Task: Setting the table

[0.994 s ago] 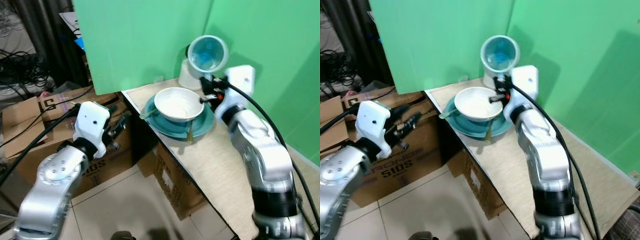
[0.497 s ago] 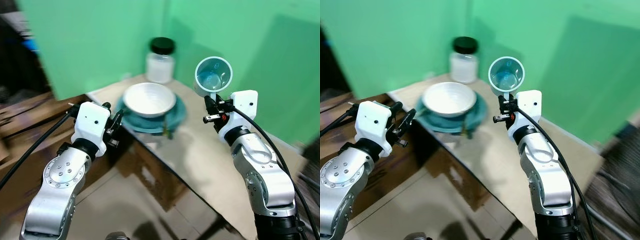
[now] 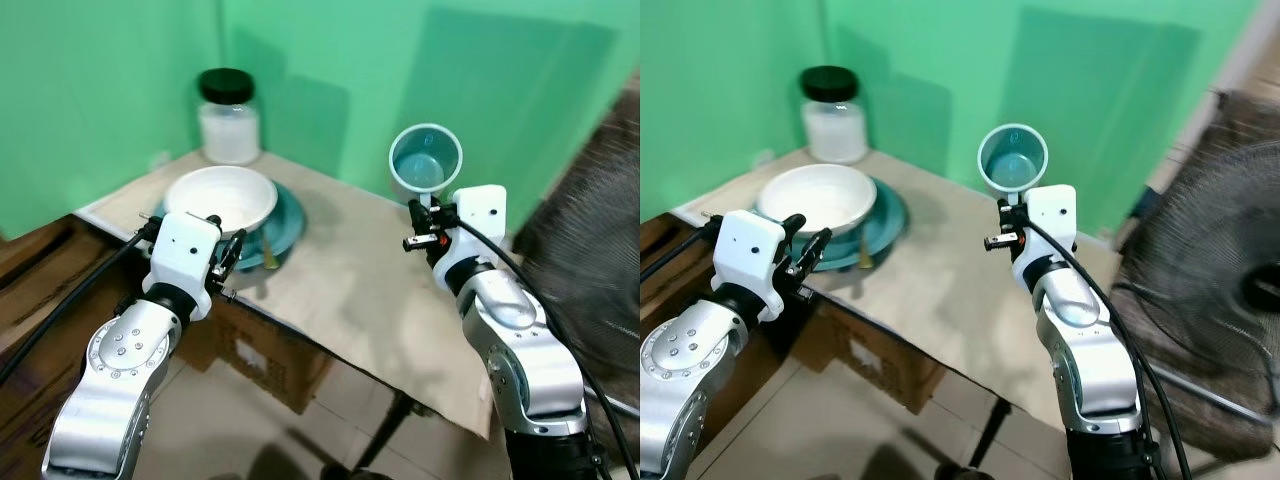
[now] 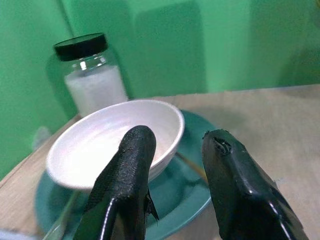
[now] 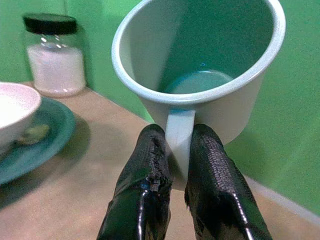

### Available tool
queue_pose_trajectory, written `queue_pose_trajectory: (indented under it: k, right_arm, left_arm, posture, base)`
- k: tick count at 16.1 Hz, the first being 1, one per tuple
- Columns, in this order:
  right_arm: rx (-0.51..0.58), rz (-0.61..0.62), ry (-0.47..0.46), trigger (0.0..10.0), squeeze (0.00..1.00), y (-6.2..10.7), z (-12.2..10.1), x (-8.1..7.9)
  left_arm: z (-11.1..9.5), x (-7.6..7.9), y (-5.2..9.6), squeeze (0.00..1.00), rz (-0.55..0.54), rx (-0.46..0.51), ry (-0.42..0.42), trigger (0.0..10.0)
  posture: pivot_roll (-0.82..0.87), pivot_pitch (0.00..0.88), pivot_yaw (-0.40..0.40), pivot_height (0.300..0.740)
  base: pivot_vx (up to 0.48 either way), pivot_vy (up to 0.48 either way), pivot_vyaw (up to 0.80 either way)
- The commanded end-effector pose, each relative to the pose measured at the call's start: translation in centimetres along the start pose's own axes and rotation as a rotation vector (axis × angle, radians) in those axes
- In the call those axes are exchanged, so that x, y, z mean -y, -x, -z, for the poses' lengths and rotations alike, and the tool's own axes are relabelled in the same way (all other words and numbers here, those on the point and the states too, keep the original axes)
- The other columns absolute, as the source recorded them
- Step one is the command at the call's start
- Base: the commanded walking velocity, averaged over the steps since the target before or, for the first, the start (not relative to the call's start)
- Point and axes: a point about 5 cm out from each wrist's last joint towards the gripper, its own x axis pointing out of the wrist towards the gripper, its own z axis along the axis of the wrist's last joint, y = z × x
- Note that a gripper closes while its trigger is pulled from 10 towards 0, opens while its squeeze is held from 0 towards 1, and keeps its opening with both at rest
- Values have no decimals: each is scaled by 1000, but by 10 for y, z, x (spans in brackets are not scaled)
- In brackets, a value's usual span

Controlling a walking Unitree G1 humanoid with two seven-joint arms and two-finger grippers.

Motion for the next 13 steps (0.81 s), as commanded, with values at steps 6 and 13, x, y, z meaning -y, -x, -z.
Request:
queue_pose_trajectory:
  k: [6,13]
  right_arm:
    - [-33,-17,0,10000,0,2,1,-1]
    - [-44,-89,21,10000,0,0,0,-9]
  left_arm:
    - [1,3,-4,0,-10,-6,21,10000]
    - [1,3,-2,0,-37,-6,28,10000]
  posture:
    - [228,0,-93,740]
    - [242,0,-111,740]
  base:
    - [0,0,-267]
    - [0,0,-571]
